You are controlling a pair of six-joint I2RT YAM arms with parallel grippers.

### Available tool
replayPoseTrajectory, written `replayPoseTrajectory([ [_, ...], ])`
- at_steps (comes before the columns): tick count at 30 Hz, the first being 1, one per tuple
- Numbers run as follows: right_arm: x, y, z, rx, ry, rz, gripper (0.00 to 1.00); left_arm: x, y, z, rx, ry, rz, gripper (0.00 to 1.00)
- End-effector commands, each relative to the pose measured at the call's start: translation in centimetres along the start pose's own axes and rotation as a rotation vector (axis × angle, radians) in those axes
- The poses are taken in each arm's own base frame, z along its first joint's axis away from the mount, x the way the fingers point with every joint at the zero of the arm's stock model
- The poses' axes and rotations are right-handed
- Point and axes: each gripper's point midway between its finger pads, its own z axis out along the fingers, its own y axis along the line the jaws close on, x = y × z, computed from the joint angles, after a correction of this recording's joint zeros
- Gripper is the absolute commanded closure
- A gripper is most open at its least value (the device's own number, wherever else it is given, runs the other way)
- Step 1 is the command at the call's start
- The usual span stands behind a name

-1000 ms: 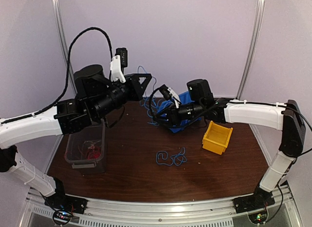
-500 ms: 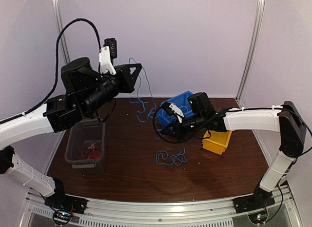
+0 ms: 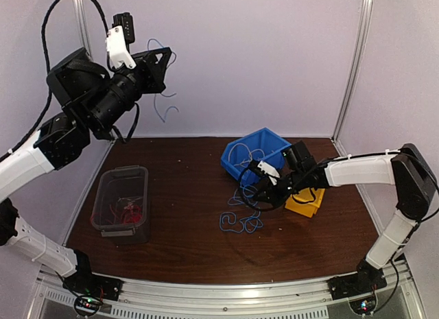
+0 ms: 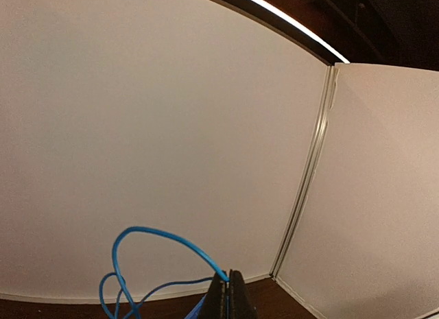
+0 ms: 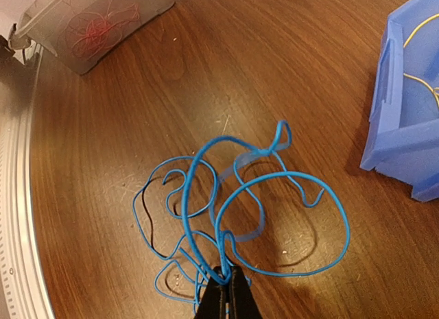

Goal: Untangle the cables

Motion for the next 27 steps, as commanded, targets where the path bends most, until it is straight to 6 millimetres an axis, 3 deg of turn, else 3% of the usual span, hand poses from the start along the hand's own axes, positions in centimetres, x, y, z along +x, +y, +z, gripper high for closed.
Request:
replayPoseTrajectory([
  [1, 1.3, 0.4, -1.4, 0.008, 0.05, -0.053, 1.0, -2.1, 0.0, 0.0, -0.007, -0.037, 0.033, 1.0],
  [6, 0.4, 2.5, -3.8, -0.034, 0.019, -0.137, 0.99, 0.5, -1.8, 1.1, 0.062, 0.035, 0.056, 1.0],
  [9, -0.7, 4.0, -5.7, -0.059, -0.008, -0.167, 0.67, 2.9, -3.1, 2.0, 0.11, 0.096, 0.077, 1.0],
  [15, -3.6, 4.3, -10.6, -0.035, -0.095, -0.18, 0.55, 8.0, -6.0, 3.7, 0.221, 0.19, 0.075, 1.0],
  [17, -4.2, 3.2, -12.2, -0.001, -0.119, -0.155, 0.55, 9.8, -7.2, 4.2, 0.268, 0.217, 0.065, 1.0],
  [20, -4.8, -0.3, -15.1, 0.104, -0.183, -0.08, 0.57, 13.0, -9.3, 5.1, 0.355, 0.274, 0.041, 1.0],
  [24, -4.4, -7.5, -20.6, 0.35, -0.276, 0.075, 0.58, 17.4, -12.0, 6.3, 0.454, 0.342, 0.005, 1.0],
  [27, -2.8, -12.6, -25.7, 0.54, -0.348, 0.199, 0.59, 20.5, -13.9, 7.2, 0.524, 0.379, -0.017, 1.0],
])
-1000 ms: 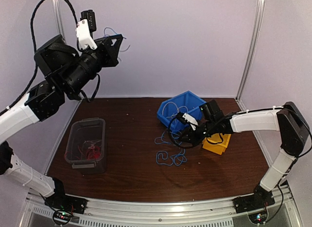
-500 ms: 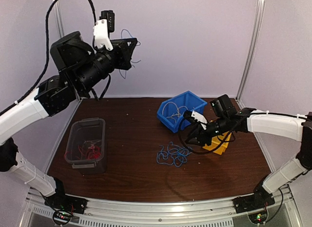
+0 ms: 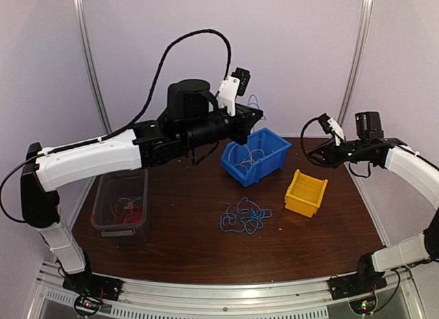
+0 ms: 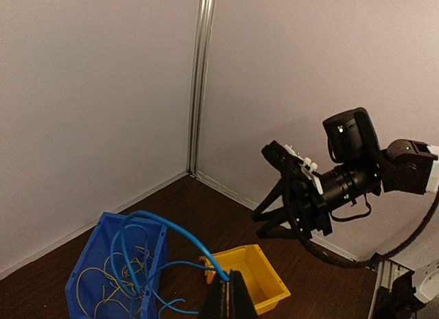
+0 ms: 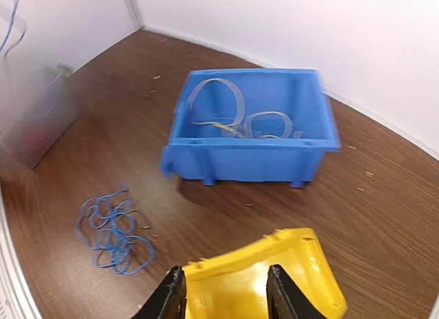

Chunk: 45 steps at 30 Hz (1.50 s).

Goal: Untangle the cables

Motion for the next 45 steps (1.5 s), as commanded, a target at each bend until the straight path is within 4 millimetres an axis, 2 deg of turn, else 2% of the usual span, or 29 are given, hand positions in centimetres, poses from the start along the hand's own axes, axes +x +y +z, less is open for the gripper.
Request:
replayPoseTrajectory([
  [1, -0.9, -8.6, -5.2, 0.283, -0.113, 0.157, 0.59, 0.5, -3.5, 2.9, 0.184, -0.022, -0.051, 1.0],
  [3, -0.3, -11.3, -7.4, 0.349, -0.148, 0.209, 0.59, 1.9, -4.2, 4.6, 0.221, -0.001, -0.059, 1.0],
  [5, 0.2, -12.3, -8.5, 0.378, -0.161, 0.225, 0.59, 3.1, -5.0, 6.3, 0.26, 0.017, -0.066, 1.0],
  [9, 0.5, -12.3, -9.2, 0.411, -0.188, 0.208, 0.59, 5.5, -6.3, 9.2, 0.333, 0.04, -0.105, 1.0],
  [15, 0.9, -11.8, -9.0, 0.397, -0.204, 0.217, 0.59, 9.9, -7.2, 13.0, 0.381, 0.093, -0.171, 1.0],
  [19, 1.3, -11.5, -8.8, 0.383, -0.204, 0.217, 0.59, 15.2, -7.3, 15.6, 0.392, 0.172, -0.246, 1.0],
  [20, 1.4, -11.5, -8.7, 0.383, -0.204, 0.218, 0.59, 17.2, -7.5, 16.3, 0.407, 0.203, -0.274, 1.0],
  [21, 1.4, -11.5, -8.7, 0.381, -0.205, 0.218, 0.59, 17.8, -7.8, 16.6, 0.422, 0.212, -0.296, 1.0],
  [23, 1.6, -11.5, -8.6, 0.376, -0.203, 0.221, 0.59, 20.8, -8.1, 17.3, 0.448, 0.261, -0.337, 1.0],
  [25, 1.6, -11.3, -8.5, 0.365, -0.203, 0.218, 0.59, 22.7, -8.3, 17.7, 0.46, 0.308, -0.359, 0.68],
  [26, 1.5, -11.2, -8.4, 0.359, -0.204, 0.215, 0.59, 23.3, -8.1, 17.8, 0.448, 0.326, -0.359, 0.55],
  [28, 1.5, -11.1, -8.3, 0.348, -0.204, 0.21, 0.59, 23.0, -7.3, 17.7, 0.413, 0.34, -0.343, 0.45],
  [30, 1.6, -10.9, -8.2, 0.335, -0.2, 0.206, 0.59, 21.0, -6.3, 17.2, 0.382, 0.317, -0.32, 0.4],
  [35, 1.8, -9.2, -7.1, 0.274, -0.176, 0.157, 0.59, 14.6, -4.6, 14.1, 0.326, 0.228, -0.226, 0.35],
  [38, 1.8, -6.4, -5.2, 0.199, -0.122, 0.063, 0.6, 11.7, -4.0, 12.0, 0.297, 0.188, -0.17, 0.35],
  [42, 2.4, -1.8, -2.0, 0.09, -0.035, -0.08, 0.61, 10.8, -2.4, 8.9, 0.212, 0.187, -0.132, 0.36],
  [43, 2.8, -0.6, -1.0, 0.059, -0.004, -0.113, 0.61, 10.2, -1.8, 8.0, 0.18, 0.181, -0.122, 0.36],
  [45, 3.6, 1.5, 0.7, 0.005, 0.054, -0.168, 0.61, 10.3, -0.2, 6.3, 0.1, 0.188, -0.108, 0.36],
])
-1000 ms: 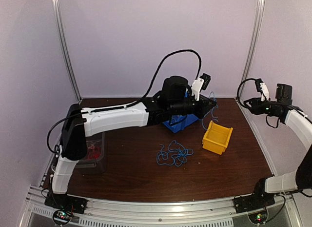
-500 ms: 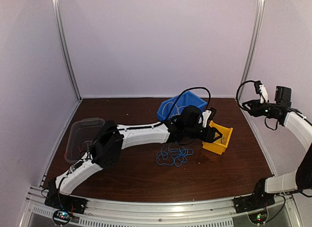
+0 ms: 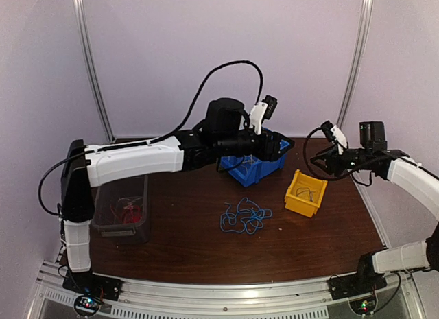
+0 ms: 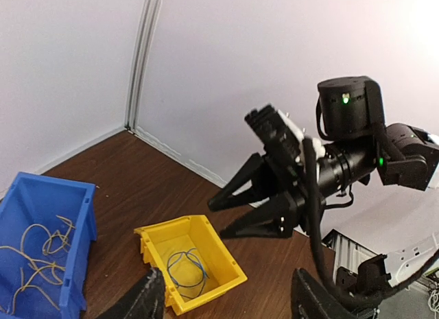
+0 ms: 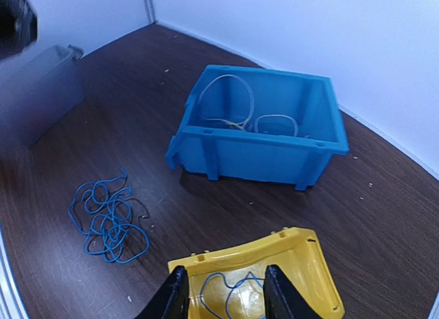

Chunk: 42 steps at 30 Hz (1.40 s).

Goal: Untangle the cables

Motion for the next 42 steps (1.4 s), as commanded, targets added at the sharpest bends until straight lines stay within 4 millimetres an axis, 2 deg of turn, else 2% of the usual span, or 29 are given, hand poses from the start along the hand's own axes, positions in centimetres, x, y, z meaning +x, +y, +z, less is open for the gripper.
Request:
replayPoseTrajectory([
  [1, 2.6, 4.5, 2.7, -0.098, 0.143, -0.146, 0.61, 0.4, 3.2, -3.7, -0.201, -0.022, 0.058, 0.36],
  [6, 4.3, 10.2, 6.1, -0.243, 0.236, -0.249, 0.58, 1.6, 7.3, -9.4, -0.44, -0.031, 0.019, 0.36],
  [9, 6.1, 13.2, 8.2, -0.338, 0.307, -0.269, 0.56, 2.1, 9.0, -12.6, -0.519, -0.056, -0.024, 0.36],
  [11, 7.2, 14.3, 9.6, -0.383, 0.353, -0.259, 0.56, 2.8, 10.1, -14.4, -0.564, -0.063, -0.048, 0.36],
  [14, 8.3, 14.9, 11.7, -0.414, 0.405, -0.228, 0.56, 2.8, 10.3, -16.4, -0.591, -0.086, -0.067, 0.36],
  [20, 9.3, 15.5, 14.4, -0.448, 0.45, -0.193, 0.56, 3.6, 10.3, -18.0, -0.605, -0.081, -0.076, 0.36],
  [25, 9.6, 16.4, 15.7, -0.472, 0.46, -0.191, 0.58, 4.3, 10.5, -18.2, -0.611, -0.073, -0.079, 0.36],
  [27, 9.8, 16.2, 16.4, -0.449, 0.467, -0.178, 0.6, 4.6, 10.6, -18.2, -0.611, -0.067, -0.082, 0.36],
  [29, 10.2, 15.8, 17.1, -0.427, 0.488, -0.164, 0.67, 4.8, 10.5, -18.1, -0.606, -0.066, -0.085, 0.36],
  [31, 10.2, 15.5, 17.6, -0.413, 0.497, -0.156, 0.79, 4.8, 10.5, -18.1, -0.601, -0.067, -0.088, 0.36],
  [35, 8.0, 15.4, 16.9, -0.394, 0.45, -0.169, 0.99, 5.2, 10.5, -18.1, -0.601, -0.053, -0.081, 0.36],
  [37, 6.1, 15.3, 16.2, -0.382, 0.418, -0.185, 1.0, 5.9, 10.7, -17.8, -0.599, -0.036, -0.077, 0.36],
  [40, 1.8, 15.6, 14.4, -0.386, 0.347, -0.219, 1.0, 7.5, 10.7, -16.7, -0.569, 0.006, -0.077, 0.36],
  [42, -1.8, 16.3, 12.4, -0.411, 0.283, -0.24, 1.0, 9.0, 11.0, -15.8, -0.554, 0.037, -0.084, 0.36],
])
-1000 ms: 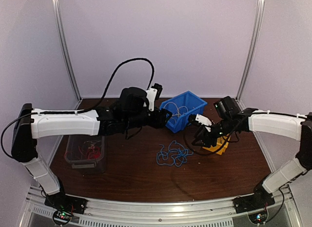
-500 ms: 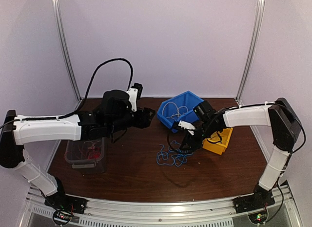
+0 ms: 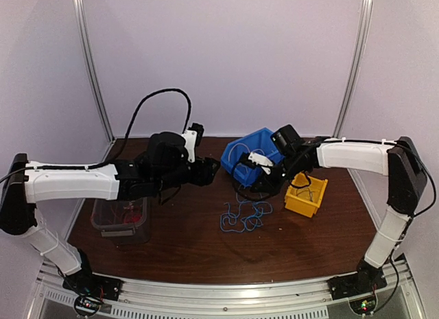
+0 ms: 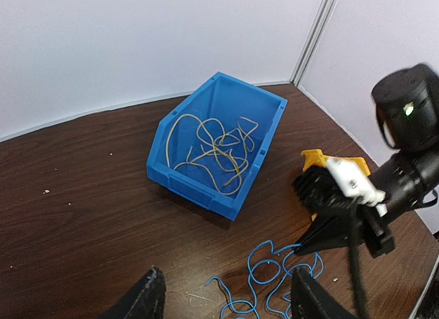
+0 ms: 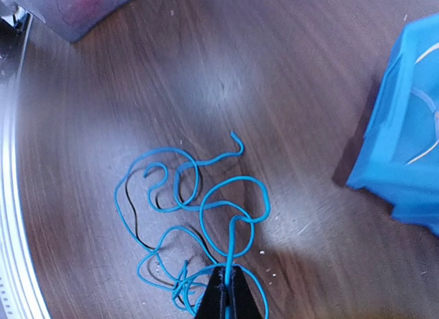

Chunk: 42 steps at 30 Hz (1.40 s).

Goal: Untangle the cables

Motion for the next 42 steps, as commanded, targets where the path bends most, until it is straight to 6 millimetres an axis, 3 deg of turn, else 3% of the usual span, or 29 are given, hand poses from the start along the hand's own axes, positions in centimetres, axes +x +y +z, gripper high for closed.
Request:
replayPoseTrajectory([
  [1, -7.9, 2.2, -8.3, 0.028, -0.19, -0.121, 1.0, 2.7, -0.9, 2.0, 0.058, 0.044, 0.008, 0.36],
  [7, -15.3, 5.0, -18.1, 0.092, -0.441, -0.244, 1.0, 4.7, -3.8, 3.5, 0.223, 0.074, 0.053, 0.36],
  [9, -17.1, 5.8, -20.3, 0.088, -0.497, -0.255, 1.0, 5.1, -5.2, 3.8, 0.293, 0.077, 0.073, 0.37],
  [12, -18.7, 6.6, -22.2, 0.076, -0.544, -0.263, 1.0, 5.5, -5.9, 4.6, 0.312, 0.075, 0.077, 0.37],
  [16, -19.4, 5.7, -23.1, 0.134, -0.566, -0.248, 1.0, 5.8, -6.1, 5.3, 0.311, 0.083, 0.065, 0.39],
  [22, -16.5, 2.3, -23.2, 0.219, -0.532, -0.178, 1.0, 5.8, -5.0, 4.9, 0.26, 0.085, 0.057, 0.4],
  [29, -9.4, -2.9, -22.5, 0.343, -0.433, -0.05, 1.0, 5.0, -3.6, 3.8, 0.197, 0.06, 0.063, 0.4],
  [35, -4.0, -6.7, -23.1, 0.429, -0.373, 0.061, 1.0, 3.6, -4.3, 3.5, 0.218, 0.026, 0.071, 0.39],
  [37, -3.3, -6.5, -23.2, 0.417, -0.369, 0.059, 1.0, 2.8, -5.2, 3.2, 0.268, -0.005, 0.075, 0.4],
  [42, -4.1, -3.0, -23.4, 0.268, -0.434, 0.019, 1.0, 0.6, -9.9, 3.8, 0.471, -0.065, 0.093, 0.39],
])
